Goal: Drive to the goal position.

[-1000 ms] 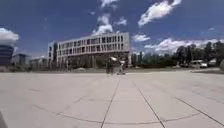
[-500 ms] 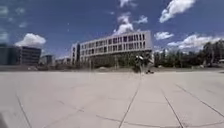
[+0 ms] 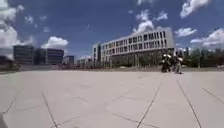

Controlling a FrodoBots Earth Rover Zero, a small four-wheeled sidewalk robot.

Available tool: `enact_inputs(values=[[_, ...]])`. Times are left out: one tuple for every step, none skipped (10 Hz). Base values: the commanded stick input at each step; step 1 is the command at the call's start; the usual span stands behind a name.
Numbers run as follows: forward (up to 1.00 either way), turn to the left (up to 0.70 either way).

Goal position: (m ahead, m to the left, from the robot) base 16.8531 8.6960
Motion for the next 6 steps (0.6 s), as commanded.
enact_inputs(values=[[0.00,0.70],[0.00,0.68],[0.00,0.44],[0.00,0.06],[0.00,0.00],[0.07,0.00]])
